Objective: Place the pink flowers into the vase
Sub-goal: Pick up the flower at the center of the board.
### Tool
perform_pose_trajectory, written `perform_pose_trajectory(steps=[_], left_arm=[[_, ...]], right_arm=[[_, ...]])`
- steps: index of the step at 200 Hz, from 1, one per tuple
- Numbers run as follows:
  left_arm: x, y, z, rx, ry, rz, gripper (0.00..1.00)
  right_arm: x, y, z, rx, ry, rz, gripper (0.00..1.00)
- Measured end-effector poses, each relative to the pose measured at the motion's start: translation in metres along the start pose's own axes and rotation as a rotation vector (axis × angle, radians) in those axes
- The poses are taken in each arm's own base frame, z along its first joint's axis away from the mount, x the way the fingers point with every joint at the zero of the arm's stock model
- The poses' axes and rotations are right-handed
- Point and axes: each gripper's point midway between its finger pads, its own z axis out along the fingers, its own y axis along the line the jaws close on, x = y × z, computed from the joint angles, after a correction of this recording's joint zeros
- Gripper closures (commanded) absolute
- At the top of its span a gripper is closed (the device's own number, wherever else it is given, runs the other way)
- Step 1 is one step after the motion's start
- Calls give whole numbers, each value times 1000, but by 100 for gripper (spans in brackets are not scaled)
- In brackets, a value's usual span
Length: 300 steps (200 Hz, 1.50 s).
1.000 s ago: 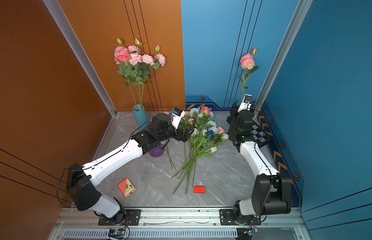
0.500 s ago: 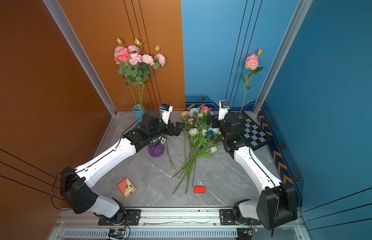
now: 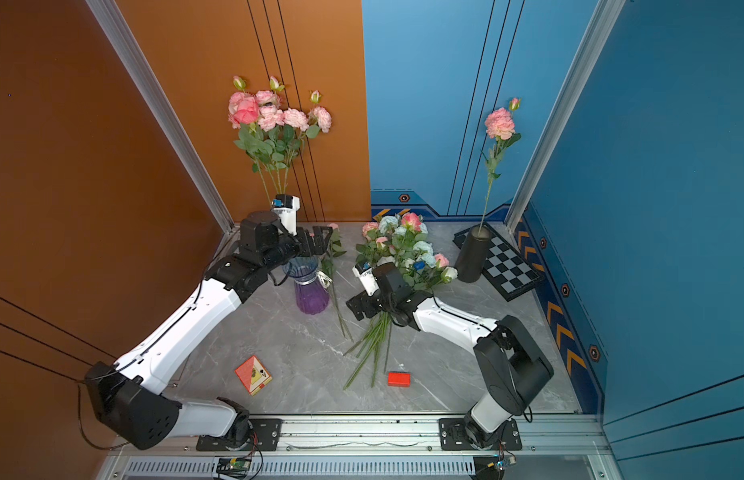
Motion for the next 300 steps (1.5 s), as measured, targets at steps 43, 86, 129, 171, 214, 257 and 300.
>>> perform_pose_trajectory(steps=[43,86,129,171,214,257,300], left_arm=[[6,7,1,-14,15,-6,1],[11,14,-2,-28,24,-13,1],[9,19,-7,-36,15,-21,1],[5,24,-12,-46,0,-30,1],[5,25,-12,-43,2,-32,2],[5,24,-13,-41,0,-35,1],[6,25,-13,-42,2,-39,1]], right_arm=[[44,28,44,-38,142,0,20],[38,23,68,6,150,11,30],[36,17,89,40,159,13,45],[40,16,101,79,164,18,63],[40,13,105,114,152,21,84],[38,5,104,145,143,51,94],[22,-21,89,192,110,109,97]])
